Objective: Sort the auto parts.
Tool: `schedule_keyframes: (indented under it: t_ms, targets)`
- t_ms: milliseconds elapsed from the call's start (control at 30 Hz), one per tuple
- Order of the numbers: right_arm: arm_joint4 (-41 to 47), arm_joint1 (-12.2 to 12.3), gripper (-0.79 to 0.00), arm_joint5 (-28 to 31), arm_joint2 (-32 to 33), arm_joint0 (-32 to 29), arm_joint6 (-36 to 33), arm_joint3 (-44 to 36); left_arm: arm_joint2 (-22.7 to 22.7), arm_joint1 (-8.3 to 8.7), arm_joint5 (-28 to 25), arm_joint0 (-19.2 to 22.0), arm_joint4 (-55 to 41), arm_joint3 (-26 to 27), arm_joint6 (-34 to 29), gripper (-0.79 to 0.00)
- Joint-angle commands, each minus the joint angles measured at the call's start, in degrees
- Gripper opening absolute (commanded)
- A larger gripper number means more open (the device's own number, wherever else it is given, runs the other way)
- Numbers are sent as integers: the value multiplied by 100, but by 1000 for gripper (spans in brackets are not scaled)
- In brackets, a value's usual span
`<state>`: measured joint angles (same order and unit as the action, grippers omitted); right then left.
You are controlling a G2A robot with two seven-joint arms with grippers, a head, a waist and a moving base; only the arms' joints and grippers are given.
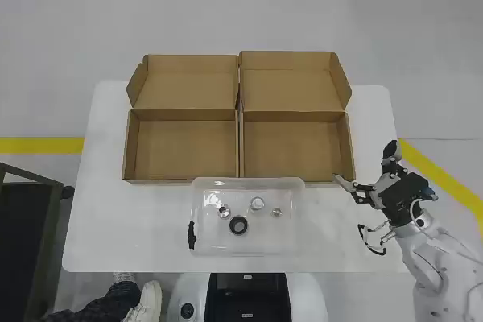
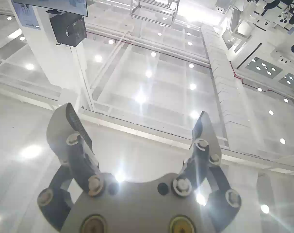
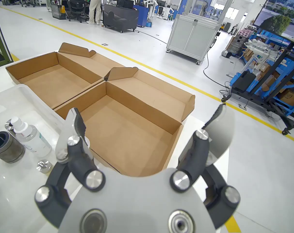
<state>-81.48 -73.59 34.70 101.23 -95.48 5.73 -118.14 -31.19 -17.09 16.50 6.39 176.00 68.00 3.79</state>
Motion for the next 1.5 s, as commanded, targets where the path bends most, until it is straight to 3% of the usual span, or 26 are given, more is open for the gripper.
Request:
schedule_keyframes:
  t_ms: [0,400,567,900,1233,1467]
  targets:
    - [0,0,-1,0,0,0,0,0,0,0,0,0,0,0,0,0]
    - [-5,0,0,-10,-14,2,-13,1,0,0,0,0,0,0,0,0]
    - [-63,23,0,61,-328,246,-276,88,0,0,0,0,0,0,0,0]
    - [424,73,0,982,-1294,942,-1054,236,0,0,0,0,0,0,0,0]
    - [573,51,0,1267,-2642,1613,-2052,491,0,0,0,0,0,0,0,0]
    - [721,89,0,1432,-2950,1673,-2538,542,0,0,0,0,0,0,0,0]
